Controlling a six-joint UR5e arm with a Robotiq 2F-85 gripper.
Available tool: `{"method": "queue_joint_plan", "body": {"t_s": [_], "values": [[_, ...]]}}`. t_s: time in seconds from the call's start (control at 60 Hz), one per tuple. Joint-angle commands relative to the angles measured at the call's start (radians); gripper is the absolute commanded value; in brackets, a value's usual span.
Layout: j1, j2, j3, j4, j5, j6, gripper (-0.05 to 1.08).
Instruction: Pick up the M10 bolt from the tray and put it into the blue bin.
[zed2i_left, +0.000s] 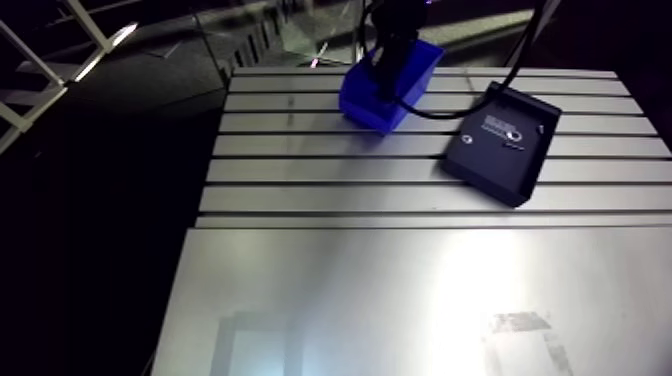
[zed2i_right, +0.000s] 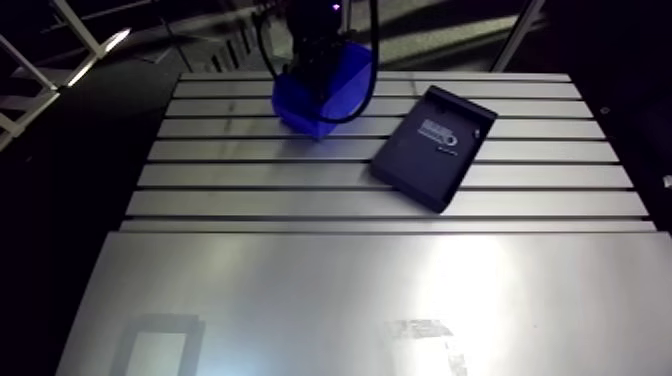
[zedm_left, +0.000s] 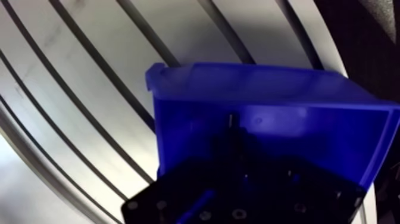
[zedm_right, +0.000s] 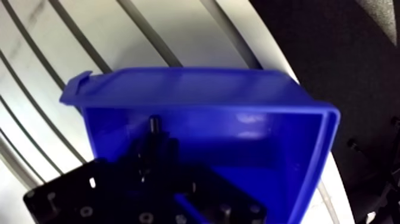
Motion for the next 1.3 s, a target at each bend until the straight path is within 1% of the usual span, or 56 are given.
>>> {"method": "queue_joint_plan", "body": {"t_s": [0.017,0.067,0.083,0.1,0.117,0.133,0.15,0.167,0.2,0.217,0.233,0.383,0.45,0.467,0.483,0.5,0.517,0.55,0.567,0.583,0.6,0.617,0.633,0.65,0.667,0.683,0.7,0.717,0.733,0.75,0.767,0.783,0.8,0.817,0.833,0.85,0.867,0.883,0.9,0.933,0.983,1.0,1.017,1.033,1.05,1.067,1.117,1.133,1.183,1.2,1.217,1.233,1.25,1.267,1.283,1.3], "values": [[0.001,0.003,0.013,-0.035,-0.002,-0.001,1.02],[0.001,0.002,0.013,-0.036,-0.001,-0.001,1.01],[0.001,0.002,0.013,-0.036,0.001,-0.001,0.94],[0.001,0.002,0.013,-0.036,0.001,-0.001,0.94],[0.001,0.001,0.015,-0.035,0.002,-0.001,0.81],[0.001,0.001,0.015,-0.035,0.002,-0.001,0.81],[0.001,-0.001,0.015,-0.034,0.003,-0.001,0.63],[0.001,-0.001,0.015,-0.034,0.003,-0.001,0.63],[0.001,-0.005,0.016,-0.029,0.001,0.003,0.14],[0.001,-0.005,0.016,-0.029,0.001,0.003,0.14],[0.001,-0.008,0.018,-0.025,-0.001,0.007,0.02],[-0.001,-0.030,0.015,0.007,-0.005,0.011,0.00],[-0.001,-0.057,0.000,0.059,-0.005,0.010,0.00],[-0.001,-0.071,-0.012,0.093,-0.006,0.011,0.00],[-0.001,-0.071,-0.012,0.093,-0.006,0.011,0.00],[-0.001,-0.086,-0.028,0.128,-0.006,0.013,0.00],[-0.001,-0.086,-0.028,0.128,-0.006,0.013,0.00],[-0.001,-0.114,-0.072,0.201,-0.005,0.026,0.00],[-0.001,-0.114,-0.072,0.201,-0.005,0.026,0.00],[-0.001,-0.125,-0.099,0.242,-0.006,0.044,0.00],[-0.001,-0.125,-0.099,0.242,-0.006,0.044,0.00],[-0.001,-0.136,-0.129,0.282,-0.006,0.064,0.00],[-0.001,-0.136,-0.129,0.282,-0.006,0.064,0.00],[-0.001,-0.144,-0.163,0.326,-0.005,0.091,0.00],[-0.001,-0.144,-0.163,0.326,-0.005,0.091,0.00],[-0.002,-0.150,-0.200,0.369,-0.001,0.118,0.00],[-0.002,-0.150,-0.200,0.369,-0.001,0.118,0.00],[-0.003,-0.153,-0.238,0.410,0.001,0.145,0.00],[-0.003,-0.153,-0.238,0.410,0.001,0.145,0.00],[-0.001,-0.152,-0.279,0.452,0.002,0.176,0.00],[-0.001,-0.152,-0.279,0.452,0.002,0.176,0.00],[-0.006,-0.152,-0.319,0.492,0.004,0.212,0.00],[-0.006,-0.152,-0.319,0.492,0.004,0.212,0.00],[-0.008,-0.153,-0.355,0.531,0.007,0.244,0.01],[-0.008,-0.153,-0.355,0.531,0.007,0.244,0.01],[-0.010,-0.153,-0.390,0.565,0.010,0.276,0.00],[-0.010,-0.153,-0.390,0.565,0.010,0.276,0.00],[-0.013,-0.152,-0.421,0.594,0.014,0.307,0.00],[-0.013,-0.152,-0.421,0.594,0.014,0.307,0.00],[-0.013,-0.153,-0.468,0.634,0.025,0.387,0.00],[-0.015,-0.153,-0.483,0.643,0.026,0.438,0.00],[-0.015,-0.156,-0.494,0.648,0.024,0.494,0.00],[-0.015,-0.156,-0.494,0.648,0.024,0.494,0.00],[-0.015,-0.160,-0.502,0.654,0.022,0.554,0.01],[-0.015,-0.160,-0.502,0.654,0.022,0.554,0.01],[-0.015,-0.166,-0.509,0.664,0.021,0.613,0.01],[-0.015,-0.173,-0.511,0.676,0.021,0.671,0.00],[-0.015,-0.181,-0.510,0.691,0.020,0.728,0.00],[-0.016,-0.189,-0.506,0.704,0.018,0.784,0.00],[-0.019,-0.196,-0.496,0.703,0.022,0.839,0.00],[-0.019,-0.196,-0.496,0.703,0.022,0.839,0.00],[-0.022,-0.203,-0.486,0.703,0.024,0.897,0.00],[-0.022,-0.203,-0.486,0.703,0.024,0.897,0.00],[-0.028,-0.209,-0.475,0.703,0.024,0.949,0.01],[-0.030,-0.216,-0.464,0.702,0.015,0.994,0.01],[-0.030,-0.216,-0.464,0.702,0.015,0.994,0.01]]}}
